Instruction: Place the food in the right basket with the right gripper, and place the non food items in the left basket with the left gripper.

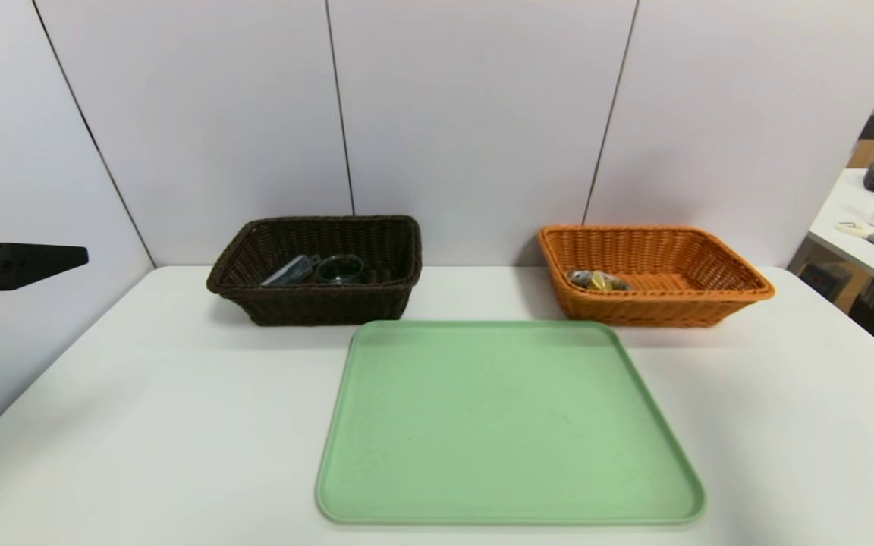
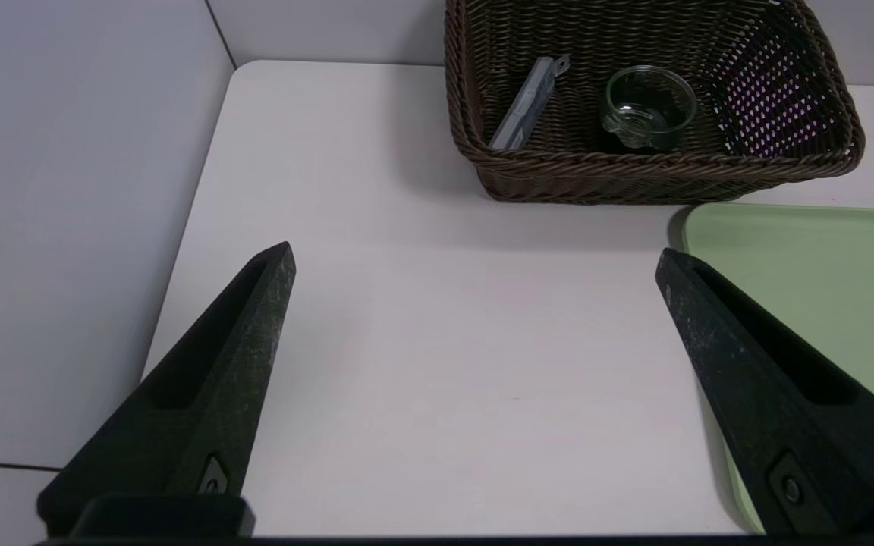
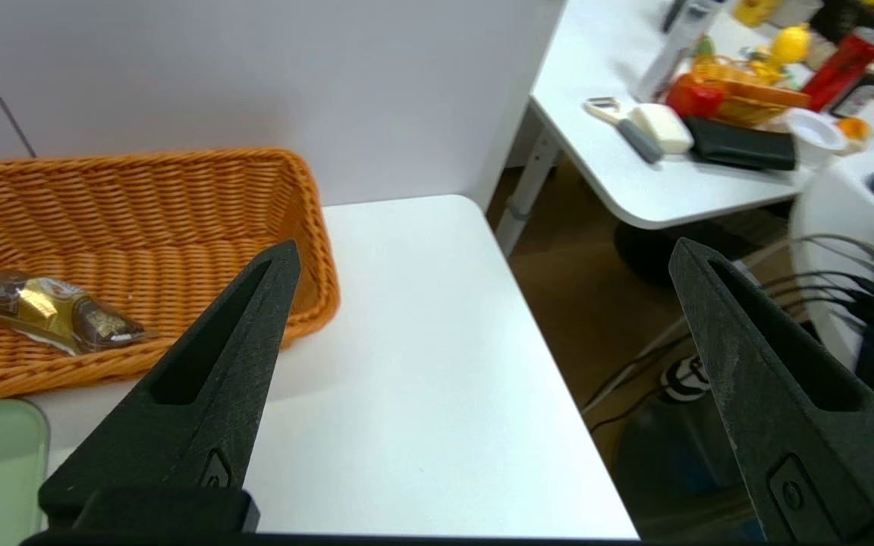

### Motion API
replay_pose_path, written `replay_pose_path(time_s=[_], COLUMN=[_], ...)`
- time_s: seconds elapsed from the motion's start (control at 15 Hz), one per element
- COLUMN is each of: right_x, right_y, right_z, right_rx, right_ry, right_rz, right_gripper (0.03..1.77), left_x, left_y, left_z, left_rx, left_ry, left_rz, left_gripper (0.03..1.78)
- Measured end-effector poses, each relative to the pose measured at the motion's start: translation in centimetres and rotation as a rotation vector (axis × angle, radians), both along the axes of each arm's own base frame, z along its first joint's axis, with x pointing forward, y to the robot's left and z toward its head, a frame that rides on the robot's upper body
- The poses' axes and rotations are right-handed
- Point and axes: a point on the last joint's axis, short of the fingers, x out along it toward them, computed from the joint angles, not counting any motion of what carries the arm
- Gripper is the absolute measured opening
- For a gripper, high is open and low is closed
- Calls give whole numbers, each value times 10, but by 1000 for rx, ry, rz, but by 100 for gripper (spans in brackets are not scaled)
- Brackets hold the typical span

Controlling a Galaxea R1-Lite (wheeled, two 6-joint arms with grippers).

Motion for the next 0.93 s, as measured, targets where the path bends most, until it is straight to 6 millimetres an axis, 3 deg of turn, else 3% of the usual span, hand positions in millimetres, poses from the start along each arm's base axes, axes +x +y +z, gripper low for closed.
replay_pose_path(time_s=[0.27,0.47,0.93], right_x=[-65,-100,-134], right_y=[13,25,42], right_z=[-4,-13,-21], right_rx=[17,76,145], right_ry=[-43,-51,-67], right_rz=[-50,-27,157], right_gripper=[169,169,169], left_x=[-27,-53,-94], left_y=[1,-1,-3], left_z=[-20,-32,-53], left_rx=[-2,-1,2], left_ry=[12,-8,-32], left_rz=[17,17,10], left_gripper=[169,169,169])
